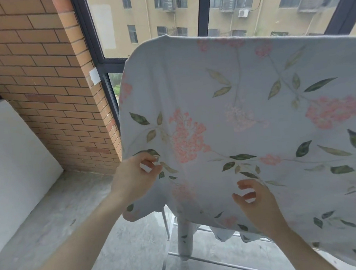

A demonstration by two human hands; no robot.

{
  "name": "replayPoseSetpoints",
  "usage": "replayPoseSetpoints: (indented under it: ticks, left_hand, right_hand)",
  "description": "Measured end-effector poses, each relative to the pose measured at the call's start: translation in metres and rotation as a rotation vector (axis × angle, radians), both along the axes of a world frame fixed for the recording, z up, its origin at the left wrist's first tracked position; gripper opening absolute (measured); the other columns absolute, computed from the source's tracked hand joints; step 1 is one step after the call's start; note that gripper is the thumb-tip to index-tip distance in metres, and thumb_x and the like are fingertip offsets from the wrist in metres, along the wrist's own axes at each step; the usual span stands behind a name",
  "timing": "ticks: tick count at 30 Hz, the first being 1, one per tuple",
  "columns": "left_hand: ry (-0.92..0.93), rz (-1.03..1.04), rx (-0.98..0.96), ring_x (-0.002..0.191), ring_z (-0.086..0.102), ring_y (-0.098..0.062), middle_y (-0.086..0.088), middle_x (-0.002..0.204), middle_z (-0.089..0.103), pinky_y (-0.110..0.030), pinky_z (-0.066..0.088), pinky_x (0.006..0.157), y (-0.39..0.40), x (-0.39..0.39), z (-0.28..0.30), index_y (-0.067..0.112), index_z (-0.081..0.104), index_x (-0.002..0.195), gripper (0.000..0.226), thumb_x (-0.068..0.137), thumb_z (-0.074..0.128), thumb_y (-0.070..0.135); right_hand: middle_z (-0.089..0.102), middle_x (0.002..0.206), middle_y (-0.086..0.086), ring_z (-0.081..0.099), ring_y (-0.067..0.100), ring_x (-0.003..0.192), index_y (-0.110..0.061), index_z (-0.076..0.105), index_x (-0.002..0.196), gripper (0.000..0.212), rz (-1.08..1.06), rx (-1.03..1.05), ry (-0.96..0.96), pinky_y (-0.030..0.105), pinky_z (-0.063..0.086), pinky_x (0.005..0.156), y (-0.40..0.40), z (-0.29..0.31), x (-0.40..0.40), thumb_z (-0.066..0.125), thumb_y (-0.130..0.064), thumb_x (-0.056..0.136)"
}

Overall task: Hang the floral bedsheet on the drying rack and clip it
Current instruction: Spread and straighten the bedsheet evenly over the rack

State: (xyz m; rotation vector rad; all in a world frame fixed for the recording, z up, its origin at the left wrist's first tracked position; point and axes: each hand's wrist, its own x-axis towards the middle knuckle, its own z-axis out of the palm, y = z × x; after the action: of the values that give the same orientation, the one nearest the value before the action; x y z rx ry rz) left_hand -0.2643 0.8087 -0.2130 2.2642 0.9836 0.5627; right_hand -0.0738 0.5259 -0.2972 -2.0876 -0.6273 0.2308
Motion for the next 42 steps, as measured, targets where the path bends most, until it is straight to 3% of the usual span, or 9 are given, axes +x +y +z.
replayPoseSetpoints:
  ticks: [7,11,15,18,21,25,30,36,42]
  left_hand:
    - [0.112,-0.015,-0.273,0.092,0.067,-0.007,0.019,0.097,0.068,-0.024,0.051,0.08,-0.014,-0.009,-0.075,0.031,0.068,0.105,0.027,0.083,0.083,0.036]
    - [0.097,-0.007,-0.332,0.089,0.066,-0.001,0.019,0.097,0.069,-0.028,0.053,0.087,-0.032,-0.007,-0.101,0.03,0.067,0.104,0.027,0.083,0.084,0.037]
    - [0.083,0.022,-0.397,0.088,0.066,-0.002,0.017,0.097,0.071,-0.02,0.047,0.08,-0.034,-0.005,-0.11,0.028,0.068,0.101,0.023,0.084,0.083,0.033]
    - [0.073,-0.015,-0.452,0.089,0.069,-0.005,0.014,0.094,0.073,-0.025,0.052,0.085,-0.044,0.0,-0.122,0.03,0.07,0.095,0.018,0.083,0.083,0.03]
    - [0.093,-0.04,-0.496,0.084,0.069,-0.009,0.015,0.095,0.074,-0.022,0.049,0.077,-0.062,0.003,-0.131,0.032,0.071,0.095,0.016,0.084,0.082,0.031]
    - [0.166,-0.038,-0.519,0.083,0.07,-0.01,0.015,0.095,0.074,-0.026,0.052,0.079,-0.069,0.004,-0.152,0.032,0.071,0.095,0.016,0.083,0.082,0.033]
    - [0.212,0.116,-0.772,0.087,0.075,-0.021,0.005,0.1,0.075,-0.027,0.056,0.063,-0.071,0.016,-0.174,0.019,0.071,0.106,0.019,0.089,0.077,0.025]
    - [0.188,0.356,-0.989,0.086,0.074,-0.018,-0.004,0.109,0.074,-0.032,0.06,0.068,-0.077,0.03,-0.209,0.013,0.067,0.119,0.029,0.095,0.073,0.027]
    - [0.086,0.447,-1.011,0.083,0.07,-0.017,-0.004,0.101,0.071,-0.032,0.061,0.07,-0.078,0.066,-0.242,0.017,0.062,0.122,0.029,0.097,0.071,0.028]
  right_hand:
    - [0.071,0.102,-0.006,0.067,0.003,0.07,-0.026,0.066,0.108,0.029,-0.026,-0.014,0.222,0.018,0.051,0.062,-0.017,-0.047,-0.027,0.082,-0.018,0.085]
    - [0.07,0.102,-0.009,0.068,0.004,0.073,-0.031,0.064,0.11,0.031,-0.001,-0.029,0.283,0.012,0.05,0.065,-0.02,-0.06,-0.037,0.081,-0.02,0.086]
    - [0.07,0.102,-0.009,0.069,0.004,0.073,-0.029,0.063,0.111,0.03,0.005,-0.042,0.327,0.017,0.051,0.068,-0.021,-0.062,-0.031,0.079,-0.018,0.088]
    - [0.072,0.103,-0.005,0.071,0.014,0.076,-0.025,0.066,0.112,0.028,-0.056,-0.038,0.432,0.035,0.059,0.076,-0.025,-0.07,-0.017,0.08,-0.02,0.088]
    - [0.073,0.104,0.001,0.072,0.022,0.081,-0.02,0.066,0.114,0.026,-0.153,0.014,0.58,0.034,0.056,0.064,-0.036,-0.082,-0.008,0.077,-0.021,0.091]
    - [0.073,0.104,-0.001,0.074,0.022,0.08,-0.024,0.065,0.114,0.024,-0.21,0.025,0.667,0.034,0.057,0.068,-0.059,-0.098,-0.008,0.076,-0.023,0.092]
    - [0.073,0.104,-0.001,0.074,0.022,0.079,-0.022,0.065,0.117,0.027,-0.192,0.004,0.708,0.04,0.059,0.073,-0.075,-0.108,0.004,0.075,-0.022,0.093]
    - [0.071,0.104,0.002,0.072,0.024,0.079,-0.017,0.061,0.121,0.029,-0.065,-0.104,0.788,0.043,0.059,0.079,-0.056,-0.118,0.017,0.073,-0.021,0.094]
    - [0.069,0.108,0.001,0.073,0.024,0.076,-0.013,0.056,0.132,0.041,0.039,-0.183,0.867,0.036,0.057,0.07,-0.006,-0.162,0.032,0.071,-0.023,0.096]
